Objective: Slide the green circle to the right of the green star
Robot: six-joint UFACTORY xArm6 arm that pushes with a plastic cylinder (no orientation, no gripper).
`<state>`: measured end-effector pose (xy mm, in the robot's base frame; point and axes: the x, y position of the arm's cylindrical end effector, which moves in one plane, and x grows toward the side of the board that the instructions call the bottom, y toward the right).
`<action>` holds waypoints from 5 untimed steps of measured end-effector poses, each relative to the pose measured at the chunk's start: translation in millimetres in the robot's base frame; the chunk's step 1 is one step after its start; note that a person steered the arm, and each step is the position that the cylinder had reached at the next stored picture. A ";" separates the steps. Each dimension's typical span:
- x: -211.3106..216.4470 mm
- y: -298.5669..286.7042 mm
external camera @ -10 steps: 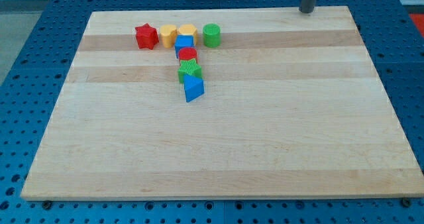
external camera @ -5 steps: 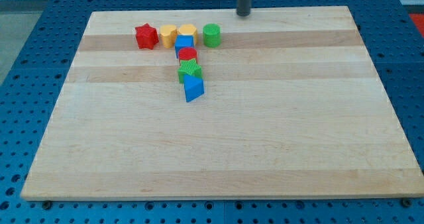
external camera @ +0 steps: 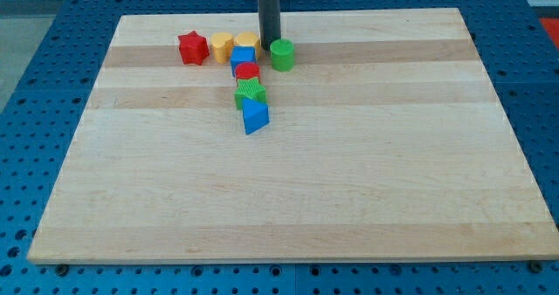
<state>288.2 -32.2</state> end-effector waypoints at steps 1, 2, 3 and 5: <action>26.0 0.0; 44.0 0.0; 45.8 0.0; 25.1 42.1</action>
<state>313.3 9.9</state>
